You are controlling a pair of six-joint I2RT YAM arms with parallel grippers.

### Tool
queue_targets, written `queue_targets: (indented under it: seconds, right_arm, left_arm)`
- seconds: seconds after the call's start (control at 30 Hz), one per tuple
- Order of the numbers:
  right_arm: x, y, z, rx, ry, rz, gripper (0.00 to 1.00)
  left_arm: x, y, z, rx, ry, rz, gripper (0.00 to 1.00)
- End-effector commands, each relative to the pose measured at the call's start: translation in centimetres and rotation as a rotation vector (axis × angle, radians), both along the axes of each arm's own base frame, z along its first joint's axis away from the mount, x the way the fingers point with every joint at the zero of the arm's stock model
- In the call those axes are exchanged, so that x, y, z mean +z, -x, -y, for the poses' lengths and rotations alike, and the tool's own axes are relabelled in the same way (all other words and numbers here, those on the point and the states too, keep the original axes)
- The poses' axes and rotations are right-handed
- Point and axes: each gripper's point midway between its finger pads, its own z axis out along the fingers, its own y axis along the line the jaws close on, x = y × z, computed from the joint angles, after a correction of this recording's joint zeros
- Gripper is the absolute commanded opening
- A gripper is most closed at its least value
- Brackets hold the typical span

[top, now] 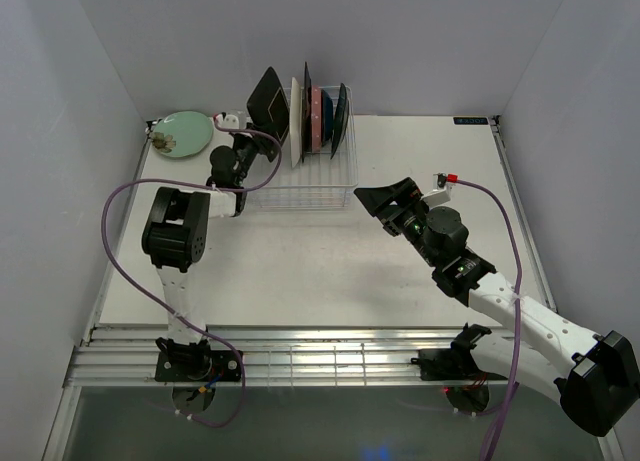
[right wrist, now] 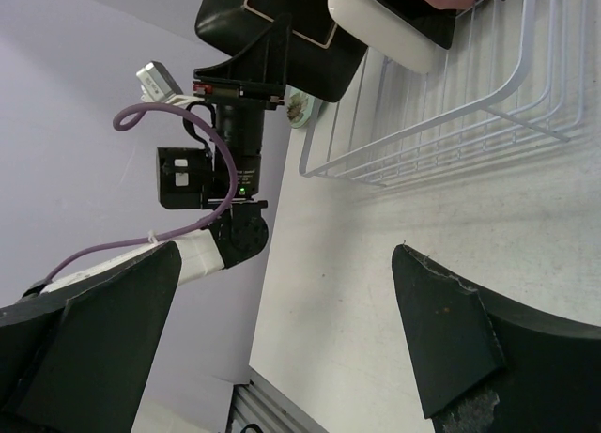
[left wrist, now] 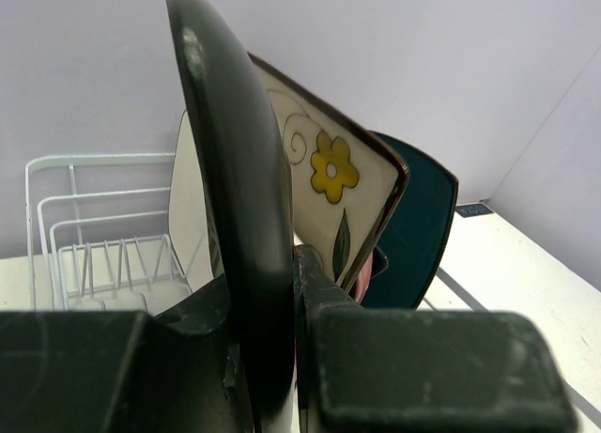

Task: Load the plates into the dish rack
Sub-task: Insert the plate into the dish rack.

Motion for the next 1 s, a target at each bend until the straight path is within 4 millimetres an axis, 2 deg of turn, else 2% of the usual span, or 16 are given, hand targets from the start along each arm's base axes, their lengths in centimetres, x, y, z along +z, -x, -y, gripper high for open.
queue_targets:
  seconds: [0.0,0.27,0.4,0.47,0.53,0.73,0.97]
  right_arm:
    - [1.4,0.1,0.1,0.001,-0.022,0.057,0.99]
    - [1.2,0.0,0.0,0.001,-0.017,0.053,0.99]
    - [1.2,-0.1,-0.1,0.004,-0.015,0.052,0.99]
    - [1.2,-0.1,-0.1,0.004,-0.015,0.052,0.99]
    - [1.2,-0.1,-0.1,0.002,-0.014,0.052,0.99]
    - [1.2,-0.1,-0.1,0.004,-0.013,0.053,0.99]
    - [1.3,0.0,0.0,0.004,-0.011,0.058,0.99]
  left_arm:
    - [10.0,1.6,-0.2,0.015,0.078,0.335,0.00]
    - [8.0,-0.5,0.4,0.049,0.052,0.321,0.00]
    - [6.0,-1.9,1.5,0.075,0.005,0.335,0.00]
    - [5.6,-2.3,1.8,0.085,-0.015,0.339,0.00]
    - [4.2,-2.8,2.2,0.084,-0.050,0.314,0.00]
    - [1.2,-3.1,2.7,0.117,-0.174,0.313,0.00]
    - [-1.2,-2.9,3.8,0.086,-0.236,0.282,0.00]
